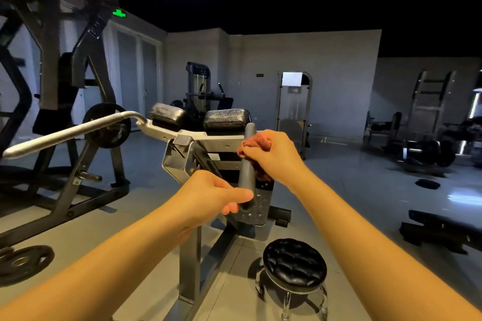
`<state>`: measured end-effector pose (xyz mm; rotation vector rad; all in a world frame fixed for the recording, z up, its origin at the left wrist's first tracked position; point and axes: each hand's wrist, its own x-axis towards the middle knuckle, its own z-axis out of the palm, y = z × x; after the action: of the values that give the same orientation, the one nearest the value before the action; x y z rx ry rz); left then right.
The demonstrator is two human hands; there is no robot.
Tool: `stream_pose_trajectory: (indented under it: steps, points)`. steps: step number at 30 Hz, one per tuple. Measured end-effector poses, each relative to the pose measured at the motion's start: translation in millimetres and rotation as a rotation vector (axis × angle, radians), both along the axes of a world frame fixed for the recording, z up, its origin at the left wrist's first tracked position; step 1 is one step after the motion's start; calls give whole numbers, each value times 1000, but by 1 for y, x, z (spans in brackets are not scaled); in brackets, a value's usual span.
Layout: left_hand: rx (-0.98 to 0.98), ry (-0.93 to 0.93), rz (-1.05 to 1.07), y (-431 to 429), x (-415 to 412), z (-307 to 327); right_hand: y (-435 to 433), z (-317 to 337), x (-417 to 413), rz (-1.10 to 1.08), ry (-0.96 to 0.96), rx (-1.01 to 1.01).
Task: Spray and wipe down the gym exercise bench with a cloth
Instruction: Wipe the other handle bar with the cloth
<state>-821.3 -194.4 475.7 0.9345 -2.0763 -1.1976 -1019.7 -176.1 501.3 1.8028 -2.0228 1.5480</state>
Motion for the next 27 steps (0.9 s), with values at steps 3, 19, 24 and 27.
stream_pose_trajectory:
  steps: [3, 19, 24, 27]
  points:
    - [9, -2, -20, -4, 2, -6, 26, -17, 14, 129, 147, 12]
    - [34, -39, -94, -12, 2, -6, 19, 0, 3, 271, 324, 186]
    - [56, -40, -74, -9, 2, -5, -30, 33, -19, 61, 380, 129]
    - [54, -54, -79, -8, 3, -1, -54, 37, -25, -61, 284, 148]
